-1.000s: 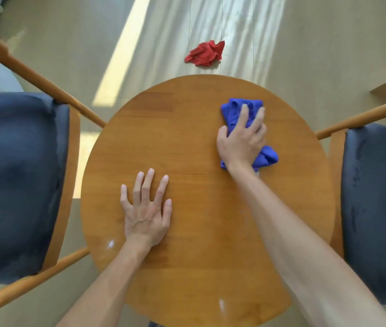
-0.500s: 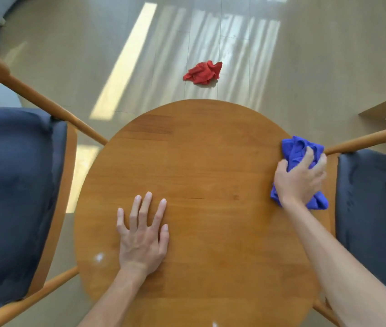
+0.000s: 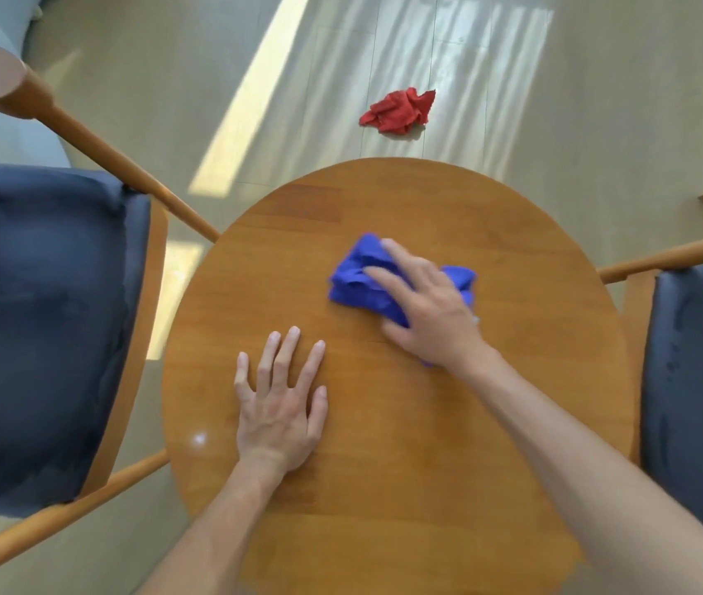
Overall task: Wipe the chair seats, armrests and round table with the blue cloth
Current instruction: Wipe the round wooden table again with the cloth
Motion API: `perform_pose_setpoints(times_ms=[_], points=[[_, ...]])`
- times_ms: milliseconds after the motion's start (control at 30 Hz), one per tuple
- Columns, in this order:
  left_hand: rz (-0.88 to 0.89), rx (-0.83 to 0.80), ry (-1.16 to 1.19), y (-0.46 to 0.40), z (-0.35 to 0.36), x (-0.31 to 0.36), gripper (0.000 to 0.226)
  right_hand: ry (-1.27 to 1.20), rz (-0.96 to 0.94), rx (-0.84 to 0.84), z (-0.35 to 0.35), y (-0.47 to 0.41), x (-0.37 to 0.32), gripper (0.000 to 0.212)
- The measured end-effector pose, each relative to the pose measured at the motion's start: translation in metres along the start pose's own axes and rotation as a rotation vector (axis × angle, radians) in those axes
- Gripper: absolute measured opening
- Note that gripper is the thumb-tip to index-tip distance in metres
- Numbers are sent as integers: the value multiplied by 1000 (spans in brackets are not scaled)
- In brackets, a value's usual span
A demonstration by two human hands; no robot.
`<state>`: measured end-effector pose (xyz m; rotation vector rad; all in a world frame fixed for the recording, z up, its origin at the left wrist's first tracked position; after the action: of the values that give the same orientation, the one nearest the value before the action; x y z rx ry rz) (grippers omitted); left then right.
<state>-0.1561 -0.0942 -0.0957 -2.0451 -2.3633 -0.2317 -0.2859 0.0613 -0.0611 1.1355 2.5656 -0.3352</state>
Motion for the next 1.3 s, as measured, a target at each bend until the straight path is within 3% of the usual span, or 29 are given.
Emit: perform_pose_setpoints(times_ms=[67, 133, 200, 233, 367, 500, 600, 667, 733, 867, 1033, 1100, 1167, 1300], points=[[0, -7, 10, 0, 0, 0, 56, 62, 307, 133, -32, 70, 65, 64], [-10, -9, 27, 0, 1, 1, 56, 93, 751, 273, -57, 150, 107, 61], [-19, -7, 38, -1, 1, 0, 56, 98, 1113, 403, -59, 200, 103, 65], [-18, -11, 39, -2, 2, -1, 56, 103, 1188, 437, -54, 205, 86, 66], [-13, -45, 29, 0, 4, -3, 55, 17, 995, 354, -3, 160, -37, 69], [-65, -97, 213, -1, -7, -7, 53, -363, 848, 215, 45, 130, -139, 75], [-178, -101, 403, 2, -22, -23, 54, -614, 722, 226, 37, 143, -126, 56], [-198, -89, 436, 18, -33, -7, 56, -496, 693, 249, 14, 171, -88, 50], [-165, -113, 420, 40, -32, 38, 64, -282, 799, 239, -5, 209, -35, 50], [-172, -156, 313, 77, -15, 121, 74, 5, 755, 72, -11, 239, 4, 49], [282, -229, 285, 140, -8, 175, 76, 78, 712, 73, -6, 246, 5, 50], [429, -174, 301, 139, -16, 153, 77, 75, 686, 75, -6, 248, 7, 50], [429, -89, 285, 117, -27, 97, 81, 82, 658, 65, -5, 249, 6, 52], [-32, 12, 209, 50, -48, -53, 67, 116, 675, 73, 2, 247, 2, 53]])
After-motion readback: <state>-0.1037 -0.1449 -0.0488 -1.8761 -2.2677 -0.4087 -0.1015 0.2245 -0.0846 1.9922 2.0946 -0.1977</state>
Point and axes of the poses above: each hand's wrist, its own y-axis away from the middle knuckle, its own z-axis out of the palm, x = y × z, the point moved 9 cm from there along -y, towards the middle knuckle, and after that the axes turned 9 degrees about -z, right-handed, at the moved point
